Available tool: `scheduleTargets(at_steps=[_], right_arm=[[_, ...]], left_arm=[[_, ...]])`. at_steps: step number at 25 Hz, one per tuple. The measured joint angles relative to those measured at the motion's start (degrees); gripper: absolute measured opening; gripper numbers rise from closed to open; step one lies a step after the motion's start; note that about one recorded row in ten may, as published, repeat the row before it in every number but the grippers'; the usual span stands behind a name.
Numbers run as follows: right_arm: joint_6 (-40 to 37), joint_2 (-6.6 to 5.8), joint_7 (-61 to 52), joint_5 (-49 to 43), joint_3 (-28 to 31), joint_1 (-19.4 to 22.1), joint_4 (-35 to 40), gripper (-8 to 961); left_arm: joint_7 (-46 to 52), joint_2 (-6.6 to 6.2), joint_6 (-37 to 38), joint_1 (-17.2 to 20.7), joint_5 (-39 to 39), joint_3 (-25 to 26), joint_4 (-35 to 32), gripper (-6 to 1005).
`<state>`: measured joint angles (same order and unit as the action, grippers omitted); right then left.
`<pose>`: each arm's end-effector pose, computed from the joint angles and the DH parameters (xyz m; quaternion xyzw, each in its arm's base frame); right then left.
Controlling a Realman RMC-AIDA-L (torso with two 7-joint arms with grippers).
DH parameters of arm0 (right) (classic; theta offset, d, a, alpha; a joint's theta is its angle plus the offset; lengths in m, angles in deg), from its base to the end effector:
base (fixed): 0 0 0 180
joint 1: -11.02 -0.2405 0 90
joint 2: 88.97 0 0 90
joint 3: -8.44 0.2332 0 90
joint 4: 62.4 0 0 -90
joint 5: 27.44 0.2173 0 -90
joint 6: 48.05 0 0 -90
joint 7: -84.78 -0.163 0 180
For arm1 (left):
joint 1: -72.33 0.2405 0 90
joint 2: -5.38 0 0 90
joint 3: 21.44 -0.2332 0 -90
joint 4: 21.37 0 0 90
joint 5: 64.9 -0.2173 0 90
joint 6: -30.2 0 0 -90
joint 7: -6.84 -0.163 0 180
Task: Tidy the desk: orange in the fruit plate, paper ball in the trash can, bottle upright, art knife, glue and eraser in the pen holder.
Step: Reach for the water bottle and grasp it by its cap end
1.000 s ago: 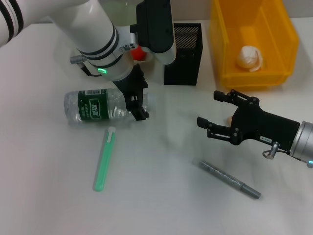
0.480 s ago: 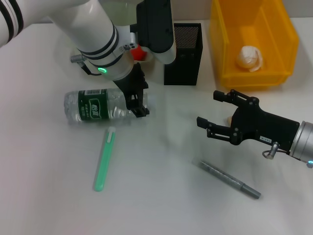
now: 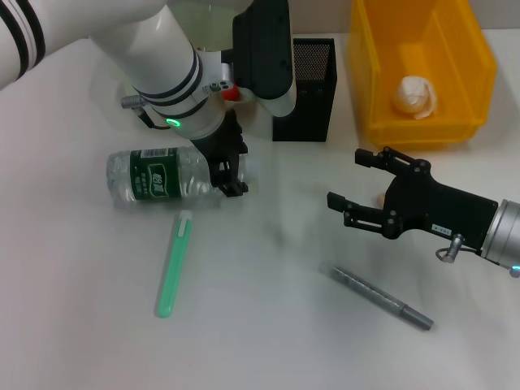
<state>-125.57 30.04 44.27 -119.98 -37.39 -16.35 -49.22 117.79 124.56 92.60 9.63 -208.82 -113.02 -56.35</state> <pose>0.2718 0.3064 -0.0614 -0.9163 0.1322 0.2785 0.2554 -0.1347 0.4133 -0.0988 -0.9552 0.0636 0.2687 0.1062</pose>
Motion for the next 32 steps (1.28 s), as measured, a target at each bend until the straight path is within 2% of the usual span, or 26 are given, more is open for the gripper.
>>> scheduleTargets(at_steps=[9,20,26,32], right_arm=[[0.00,0.00,0.00,0.00,0.07,-0.14,0.00,827],[0.00,0.00,-0.23,0.19,0.13,-0.13,0.00,827],[0.00,0.00,-0.25,0.19,0.13,-0.13,0.00,827],[0.00,0.00,-0.28,0.24,0.13,-0.26,0.00,827]], left_arm=[[0.04,0.00,0.00,0.03,0.05,-0.01,0.00,593],[-0.40,0.01,-0.35,0.03,0.04,-0.05,0.00,554],[-0.39,0.01,-0.35,0.07,0.23,-0.09,-0.47,448],[-0.39,0.01,-0.08,0.19,0.79,-0.09,-0.55,448]])
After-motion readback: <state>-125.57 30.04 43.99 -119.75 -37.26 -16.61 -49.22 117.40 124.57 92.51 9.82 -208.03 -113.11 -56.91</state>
